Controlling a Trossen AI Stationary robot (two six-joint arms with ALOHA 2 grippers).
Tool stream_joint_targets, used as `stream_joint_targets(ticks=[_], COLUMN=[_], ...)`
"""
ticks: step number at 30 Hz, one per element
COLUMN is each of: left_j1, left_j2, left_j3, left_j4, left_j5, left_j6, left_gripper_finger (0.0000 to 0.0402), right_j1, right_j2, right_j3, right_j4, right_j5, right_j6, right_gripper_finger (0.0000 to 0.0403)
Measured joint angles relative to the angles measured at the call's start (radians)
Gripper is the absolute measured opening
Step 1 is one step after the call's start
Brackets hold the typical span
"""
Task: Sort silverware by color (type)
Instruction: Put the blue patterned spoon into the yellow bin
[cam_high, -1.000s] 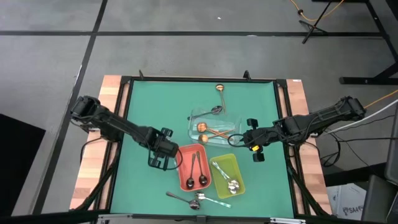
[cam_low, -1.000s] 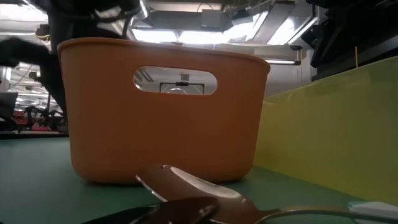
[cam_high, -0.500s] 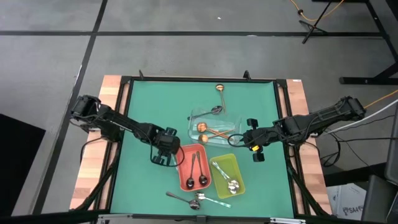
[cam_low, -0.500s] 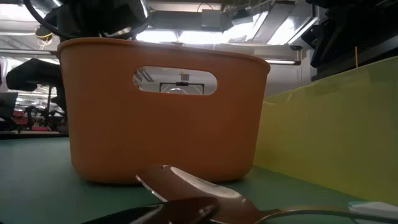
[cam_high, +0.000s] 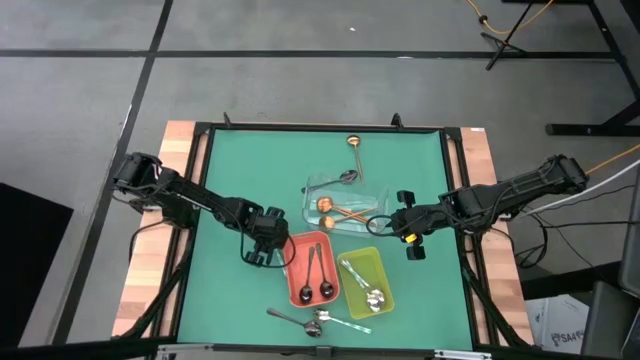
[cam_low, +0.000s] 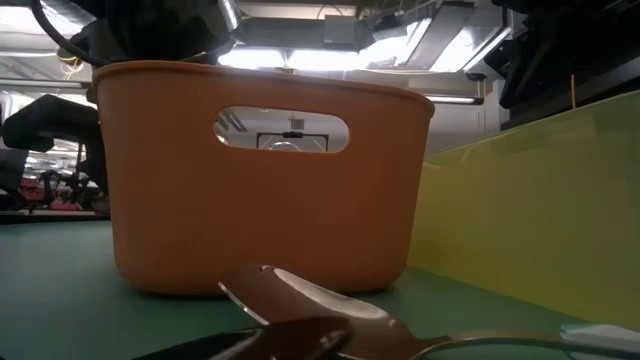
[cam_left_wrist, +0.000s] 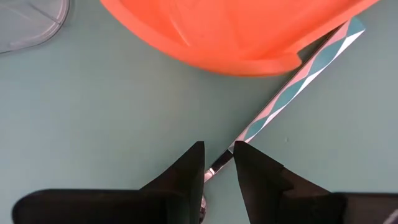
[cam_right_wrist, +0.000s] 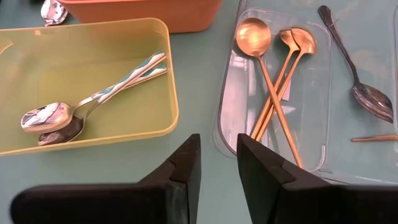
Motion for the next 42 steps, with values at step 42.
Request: stream_joint_targets(ticks=[42], left_j1=[-0.028], left_j2=[0.002], left_j3=[-0.002], left_j4=[-0.068], left_j5=[0.041], left_j6=[-0.007], left_gripper_finger=[0.0013], right_j1=[0.0], right_j2=[0.0], right_j3=[0.0], right_j4=[0.0], right_j5=[0.0], right_j6=[0.0], right_gripper_finger=[0.0092])
